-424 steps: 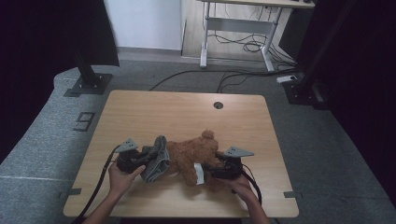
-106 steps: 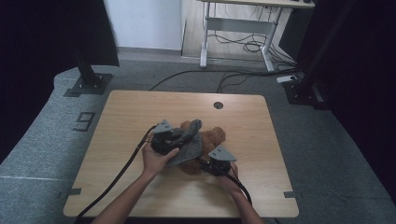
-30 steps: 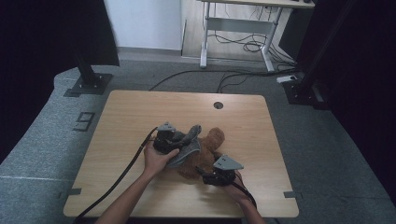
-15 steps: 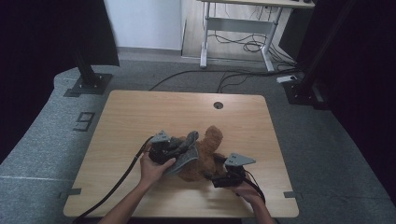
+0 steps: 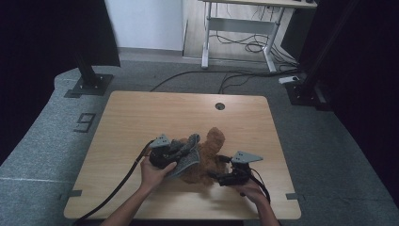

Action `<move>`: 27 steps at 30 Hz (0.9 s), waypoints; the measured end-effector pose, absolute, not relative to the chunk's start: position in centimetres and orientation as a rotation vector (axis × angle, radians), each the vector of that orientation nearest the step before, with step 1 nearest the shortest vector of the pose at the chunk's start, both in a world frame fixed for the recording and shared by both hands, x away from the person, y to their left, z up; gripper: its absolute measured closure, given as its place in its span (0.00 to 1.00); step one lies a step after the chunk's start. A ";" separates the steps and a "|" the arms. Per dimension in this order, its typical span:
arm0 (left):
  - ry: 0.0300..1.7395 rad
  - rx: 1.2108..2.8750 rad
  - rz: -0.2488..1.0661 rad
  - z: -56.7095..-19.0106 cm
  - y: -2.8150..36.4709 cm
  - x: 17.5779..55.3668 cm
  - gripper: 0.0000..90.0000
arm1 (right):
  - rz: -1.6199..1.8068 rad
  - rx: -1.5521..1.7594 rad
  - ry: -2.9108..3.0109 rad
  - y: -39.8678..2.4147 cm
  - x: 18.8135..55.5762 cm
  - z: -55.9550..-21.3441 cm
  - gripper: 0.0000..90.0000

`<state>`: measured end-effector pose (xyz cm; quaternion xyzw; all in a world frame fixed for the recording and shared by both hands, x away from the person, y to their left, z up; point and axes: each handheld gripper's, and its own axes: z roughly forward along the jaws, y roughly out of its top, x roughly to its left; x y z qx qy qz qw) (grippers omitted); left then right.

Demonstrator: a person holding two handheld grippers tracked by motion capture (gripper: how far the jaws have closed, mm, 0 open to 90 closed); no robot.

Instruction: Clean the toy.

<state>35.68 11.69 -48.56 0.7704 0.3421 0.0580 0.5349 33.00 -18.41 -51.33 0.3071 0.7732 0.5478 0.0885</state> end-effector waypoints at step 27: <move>0.765 1.935 0.121 -42.4 3.3 39.0 0.85 | 1.508 0.810 2.173 -13.9 31.4 -52.9 0.55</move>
